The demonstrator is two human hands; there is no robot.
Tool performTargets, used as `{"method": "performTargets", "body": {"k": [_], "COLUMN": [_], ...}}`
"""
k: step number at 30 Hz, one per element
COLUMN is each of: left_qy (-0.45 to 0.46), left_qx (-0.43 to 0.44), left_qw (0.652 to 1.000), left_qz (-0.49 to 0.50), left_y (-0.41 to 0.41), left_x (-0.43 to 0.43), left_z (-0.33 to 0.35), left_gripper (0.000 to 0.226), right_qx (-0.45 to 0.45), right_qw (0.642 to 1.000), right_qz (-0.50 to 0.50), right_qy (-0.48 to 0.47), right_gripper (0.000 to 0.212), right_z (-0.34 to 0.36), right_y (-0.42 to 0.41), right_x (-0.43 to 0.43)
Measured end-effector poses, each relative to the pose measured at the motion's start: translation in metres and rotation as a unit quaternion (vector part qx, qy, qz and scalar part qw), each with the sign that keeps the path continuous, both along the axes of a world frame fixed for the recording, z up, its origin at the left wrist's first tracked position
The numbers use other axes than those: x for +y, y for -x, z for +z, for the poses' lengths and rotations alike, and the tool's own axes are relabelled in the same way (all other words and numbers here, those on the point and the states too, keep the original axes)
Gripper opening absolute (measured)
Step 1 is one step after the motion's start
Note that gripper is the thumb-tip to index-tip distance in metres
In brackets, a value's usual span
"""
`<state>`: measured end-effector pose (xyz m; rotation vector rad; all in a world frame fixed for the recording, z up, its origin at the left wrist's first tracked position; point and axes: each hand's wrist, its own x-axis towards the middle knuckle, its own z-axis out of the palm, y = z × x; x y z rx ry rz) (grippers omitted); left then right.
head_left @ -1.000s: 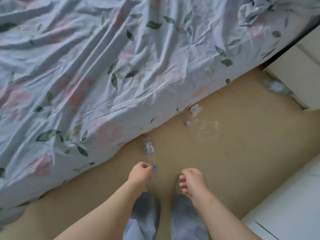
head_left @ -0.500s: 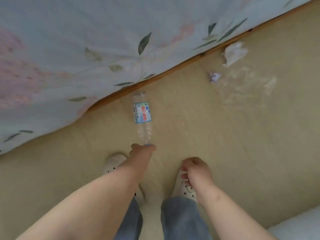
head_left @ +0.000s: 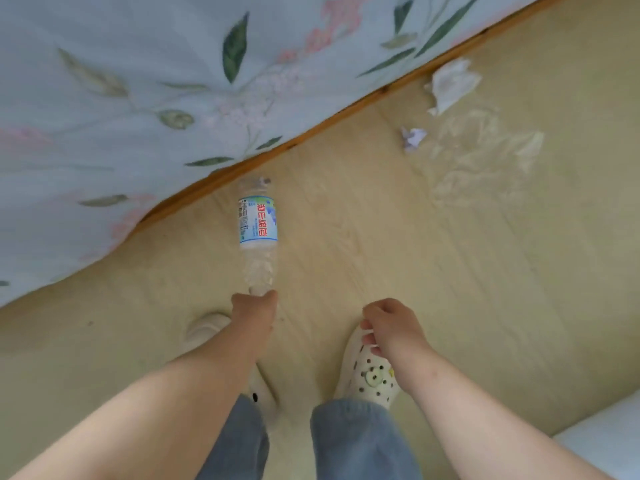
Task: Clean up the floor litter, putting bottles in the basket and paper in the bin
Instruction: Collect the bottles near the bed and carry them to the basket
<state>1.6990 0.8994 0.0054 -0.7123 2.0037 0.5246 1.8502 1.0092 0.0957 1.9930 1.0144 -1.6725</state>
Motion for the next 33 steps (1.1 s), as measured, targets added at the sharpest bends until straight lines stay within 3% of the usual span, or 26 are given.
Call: {"method": "performTargets", "body": {"k": [5,10,21,27,33], "left_qy": [-0.053,-0.125,-0.250,-0.274,-0.287], "left_qx": [-0.067,-0.081,-0.084,-0.109,-0.113], "left_qw": [0.994,0.988,0.964,0.955,0.950], "left_qz": [0.062,0.050,0.028,0.025,-0.052], "left_y": [0.004,0.016,-0.004,-0.023,-0.027], "left_x": [0.027,0.058,0.114,0.111,0.135], "left_z": [0.112,0.237,0.484,0.548,0.588], "left_gripper": [0.010,0.011,0.008,0.010,0.009], "right_qx": [0.010,0.062,0.077,0.070,0.066], "right_qw": [1.000,0.996,0.981,0.970,0.949], "right_qz": [0.002,-0.058,-0.175,-0.223,-0.291], "right_qy": [-0.018,0.002,-0.038,-0.063,-0.106], "right_gripper": [0.018,0.014,0.015,0.014,0.011], "right_z": [0.068,0.158,0.356,0.430,0.476], "right_y": [0.014,0.015,-0.041,-0.071,-0.079], "right_x": [-0.002,0.006,0.036,0.038,0.053]}}
